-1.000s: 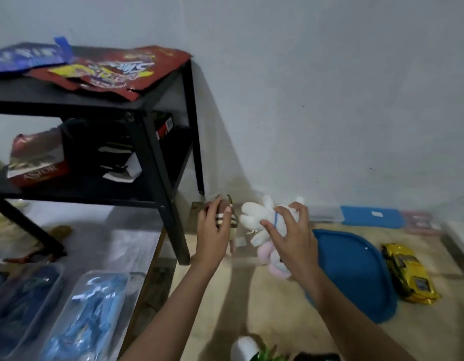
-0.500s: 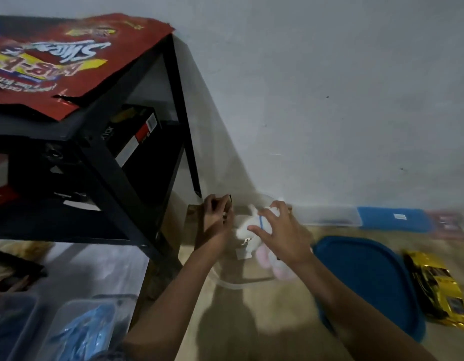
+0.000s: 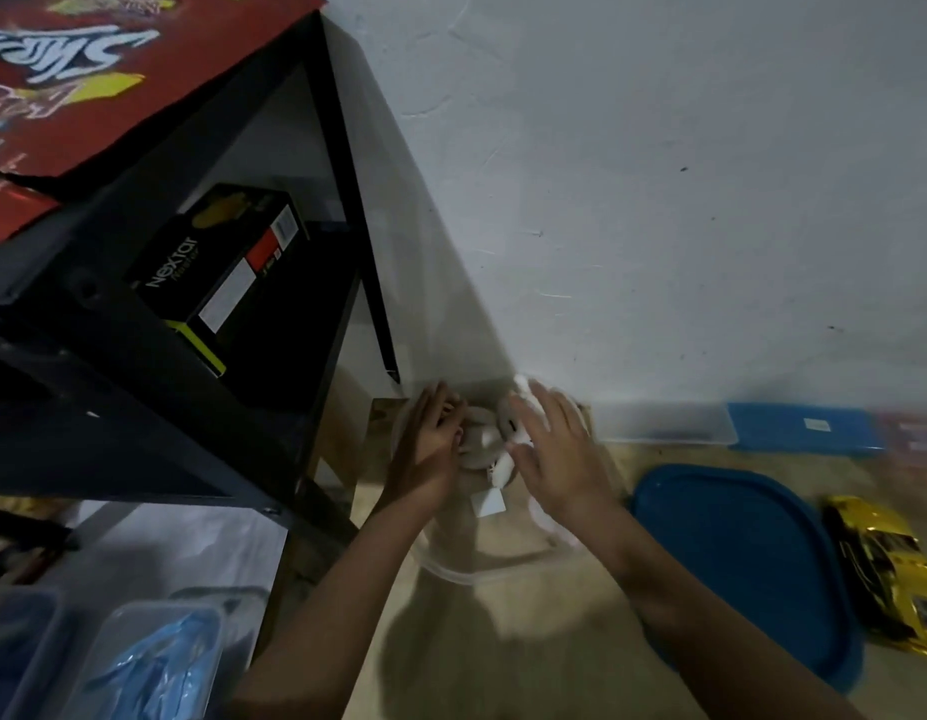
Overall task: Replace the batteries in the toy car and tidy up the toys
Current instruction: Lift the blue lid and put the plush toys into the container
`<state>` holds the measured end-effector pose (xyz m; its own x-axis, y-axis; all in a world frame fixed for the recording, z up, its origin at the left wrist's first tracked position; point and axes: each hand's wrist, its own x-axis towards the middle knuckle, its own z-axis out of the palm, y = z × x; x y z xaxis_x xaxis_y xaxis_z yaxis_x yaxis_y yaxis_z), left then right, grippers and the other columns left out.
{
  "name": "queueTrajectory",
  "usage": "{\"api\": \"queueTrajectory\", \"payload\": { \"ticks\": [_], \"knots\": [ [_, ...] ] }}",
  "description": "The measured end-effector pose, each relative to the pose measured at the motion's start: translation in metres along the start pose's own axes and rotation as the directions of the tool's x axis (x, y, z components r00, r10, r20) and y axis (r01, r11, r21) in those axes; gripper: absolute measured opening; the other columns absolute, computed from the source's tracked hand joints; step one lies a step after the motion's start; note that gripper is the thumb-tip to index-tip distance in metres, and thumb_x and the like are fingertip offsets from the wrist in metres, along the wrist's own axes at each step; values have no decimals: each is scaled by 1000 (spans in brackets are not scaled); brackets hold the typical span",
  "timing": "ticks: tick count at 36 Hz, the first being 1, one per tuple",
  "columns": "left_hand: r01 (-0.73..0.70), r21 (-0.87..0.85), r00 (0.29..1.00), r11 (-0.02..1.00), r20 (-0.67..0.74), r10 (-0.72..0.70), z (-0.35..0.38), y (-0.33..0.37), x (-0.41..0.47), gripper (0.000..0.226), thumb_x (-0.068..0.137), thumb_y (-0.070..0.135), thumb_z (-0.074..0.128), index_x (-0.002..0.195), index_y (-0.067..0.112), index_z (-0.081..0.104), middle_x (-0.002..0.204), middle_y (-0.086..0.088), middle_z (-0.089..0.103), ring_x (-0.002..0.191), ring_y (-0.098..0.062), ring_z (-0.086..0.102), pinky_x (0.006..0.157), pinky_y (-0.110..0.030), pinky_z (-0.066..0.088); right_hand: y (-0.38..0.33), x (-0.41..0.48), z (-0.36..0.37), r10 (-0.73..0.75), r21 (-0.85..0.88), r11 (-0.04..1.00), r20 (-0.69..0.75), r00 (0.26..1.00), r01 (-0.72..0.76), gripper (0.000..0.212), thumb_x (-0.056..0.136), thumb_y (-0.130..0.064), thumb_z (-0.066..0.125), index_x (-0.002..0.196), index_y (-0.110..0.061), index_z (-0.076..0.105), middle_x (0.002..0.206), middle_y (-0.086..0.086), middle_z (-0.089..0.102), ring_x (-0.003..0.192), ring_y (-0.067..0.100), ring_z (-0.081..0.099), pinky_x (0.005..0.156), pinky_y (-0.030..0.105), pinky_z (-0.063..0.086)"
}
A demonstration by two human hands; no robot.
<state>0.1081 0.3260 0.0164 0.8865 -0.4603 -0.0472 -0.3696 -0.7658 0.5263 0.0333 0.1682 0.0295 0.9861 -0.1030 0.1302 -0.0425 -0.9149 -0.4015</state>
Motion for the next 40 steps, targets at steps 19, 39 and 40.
{"api": "queueTrajectory", "payload": {
  "ticks": [19, 39, 40],
  "knots": [
    [91, -132, 993, 987, 86, -80, 10, -11, 11, 39, 96, 5, 42, 134, 9, 48, 137, -12, 46, 125, -26, 45, 106, -36, 37, -18, -25, 23, 336, 153, 901, 344, 877, -405, 62, 98, -23, 38, 149, -19, 3, 156, 15, -9, 145, 25, 0, 113, 30, 15],
    [208, -133, 962, 969, -151, -227, 12, -17, -23, 77, 79, 36, 14, 136, -11, 36, 145, -32, 28, 135, -47, 29, 109, -52, 30, 7, -37, 19, 332, -11, 943, -61, 941, -333, 67, 78, 3, 59, 139, 7, 31, 148, 23, 30, 136, 34, 33, 110, 37, 30],
    [210, -117, 960, 971, -162, -227, 12, -18, -22, 83, 77, 41, 7, 139, -8, 30, 149, -28, 21, 140, -41, 22, 113, -44, 22, 6, -37, 18, 346, 15, 938, -73, 935, -346, 67, 81, 4, 55, 142, 4, 27, 151, 19, 25, 139, 30, 29, 111, 29, 24]
  ]
}}
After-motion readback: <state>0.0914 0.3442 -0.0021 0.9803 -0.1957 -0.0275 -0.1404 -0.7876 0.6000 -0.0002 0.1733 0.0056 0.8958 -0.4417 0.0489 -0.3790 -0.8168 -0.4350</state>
